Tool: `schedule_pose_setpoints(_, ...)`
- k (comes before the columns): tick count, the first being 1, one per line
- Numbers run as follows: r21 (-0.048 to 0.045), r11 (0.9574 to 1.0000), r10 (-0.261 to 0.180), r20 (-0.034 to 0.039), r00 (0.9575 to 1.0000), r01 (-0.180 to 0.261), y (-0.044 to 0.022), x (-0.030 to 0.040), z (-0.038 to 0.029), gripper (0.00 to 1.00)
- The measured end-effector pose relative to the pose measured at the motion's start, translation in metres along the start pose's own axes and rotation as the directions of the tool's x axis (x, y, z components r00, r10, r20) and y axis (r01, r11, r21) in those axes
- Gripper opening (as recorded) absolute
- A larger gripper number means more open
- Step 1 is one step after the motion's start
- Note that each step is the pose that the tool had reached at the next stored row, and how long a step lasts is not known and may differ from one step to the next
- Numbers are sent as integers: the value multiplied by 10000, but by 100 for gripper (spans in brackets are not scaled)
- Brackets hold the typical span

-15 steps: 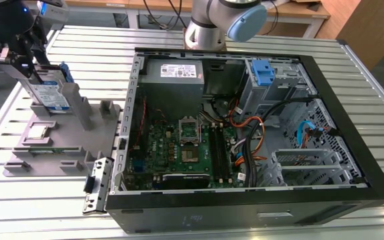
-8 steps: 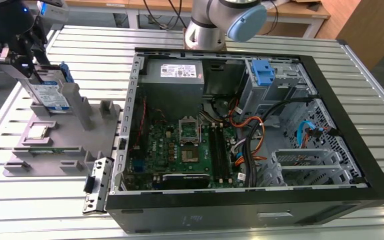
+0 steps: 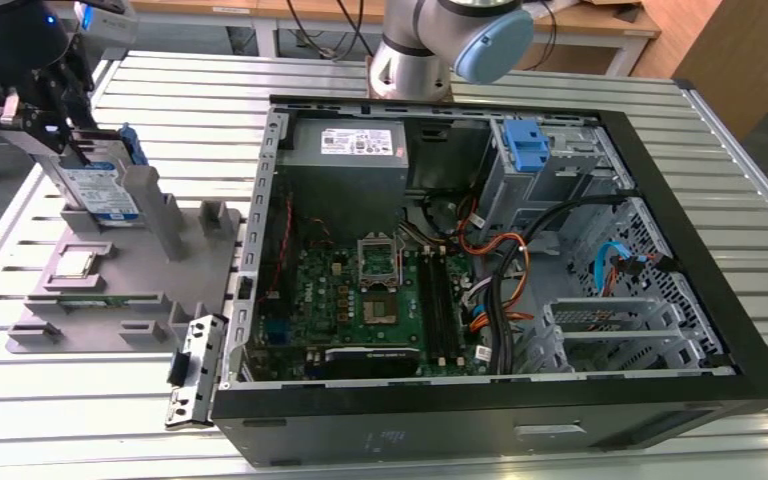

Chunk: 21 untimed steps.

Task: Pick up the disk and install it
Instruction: 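Pick up the disk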

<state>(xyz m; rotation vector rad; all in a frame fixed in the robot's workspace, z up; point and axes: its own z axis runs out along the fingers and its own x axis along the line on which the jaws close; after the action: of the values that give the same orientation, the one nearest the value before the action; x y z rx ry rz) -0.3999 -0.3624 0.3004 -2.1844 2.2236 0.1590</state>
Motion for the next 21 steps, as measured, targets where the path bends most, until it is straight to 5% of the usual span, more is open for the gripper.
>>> schedule_pose_setpoints(11, -2, 10000, 0, 3, 10000, 0, 0, 0, -1, 35)
schedule_pose_setpoints(21, 1, 10000, -1, 12, 10000, 1, 1, 0, -2, 35)
